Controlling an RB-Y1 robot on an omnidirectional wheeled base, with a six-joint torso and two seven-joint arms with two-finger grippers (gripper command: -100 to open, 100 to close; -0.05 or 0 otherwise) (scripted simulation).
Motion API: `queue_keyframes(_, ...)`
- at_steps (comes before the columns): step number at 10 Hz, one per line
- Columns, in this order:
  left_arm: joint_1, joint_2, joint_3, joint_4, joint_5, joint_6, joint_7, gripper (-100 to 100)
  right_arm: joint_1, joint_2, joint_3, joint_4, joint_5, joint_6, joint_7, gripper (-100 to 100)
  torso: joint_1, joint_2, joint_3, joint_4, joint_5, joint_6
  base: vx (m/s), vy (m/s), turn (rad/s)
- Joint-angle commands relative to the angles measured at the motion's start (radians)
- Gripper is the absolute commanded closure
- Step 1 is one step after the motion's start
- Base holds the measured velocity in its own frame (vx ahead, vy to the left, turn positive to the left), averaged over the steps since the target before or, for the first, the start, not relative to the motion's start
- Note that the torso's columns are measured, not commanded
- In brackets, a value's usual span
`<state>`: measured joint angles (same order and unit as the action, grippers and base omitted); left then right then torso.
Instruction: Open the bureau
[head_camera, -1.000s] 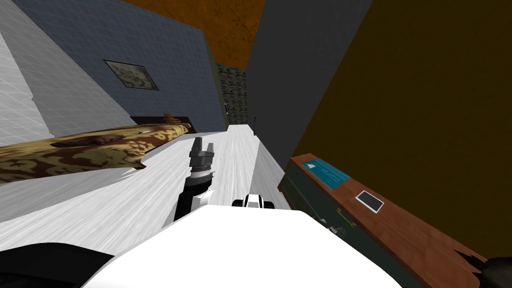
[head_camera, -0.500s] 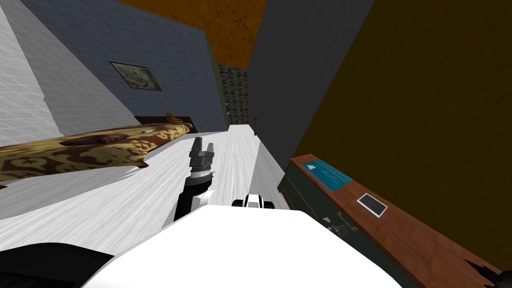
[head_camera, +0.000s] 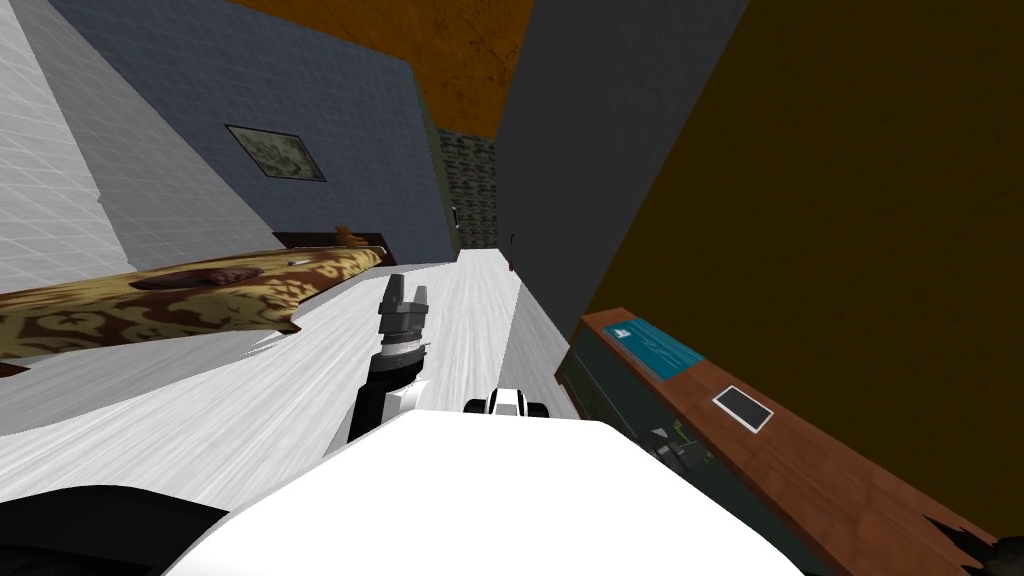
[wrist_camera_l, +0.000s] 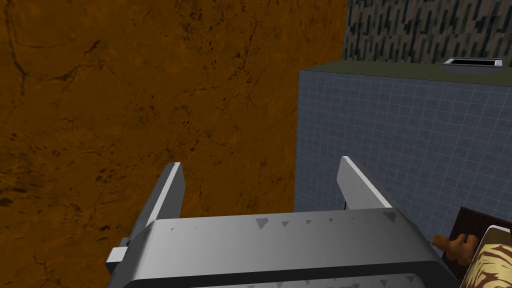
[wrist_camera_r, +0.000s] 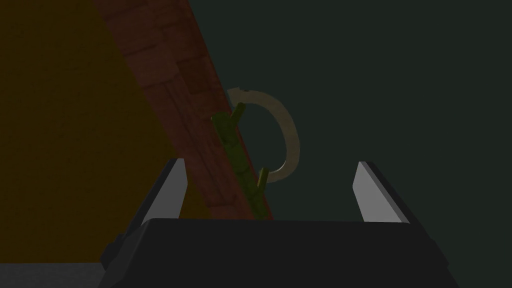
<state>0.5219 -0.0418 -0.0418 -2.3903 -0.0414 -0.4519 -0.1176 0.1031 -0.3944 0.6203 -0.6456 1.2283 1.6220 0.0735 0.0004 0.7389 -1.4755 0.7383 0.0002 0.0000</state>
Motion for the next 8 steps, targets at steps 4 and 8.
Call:
queue_keyframes(4, 0.0, 0.0, 0.0, 0.0, 0.0, 0.0, 0.0, 0, 0.001, 0.049, 0.012, 0.046, 0.014, 0.029, -0.028, 100, -0.001, -0.003, -0.002, -0.001, 0.0, 0.0, 0.015, -0.004, -0.011)
queue_keyframes(8, 0.0, 0.0, 0.0, 0.0, 0.0, 0.0, 0.0, 0, 0.045, 0.045, 0.037, 0.041, 0.023, 0.037, -0.033, -100, 0.0, 0.001, 0.001, 0.0, 0.0, -0.001, 0.011, -0.011, 0.098)
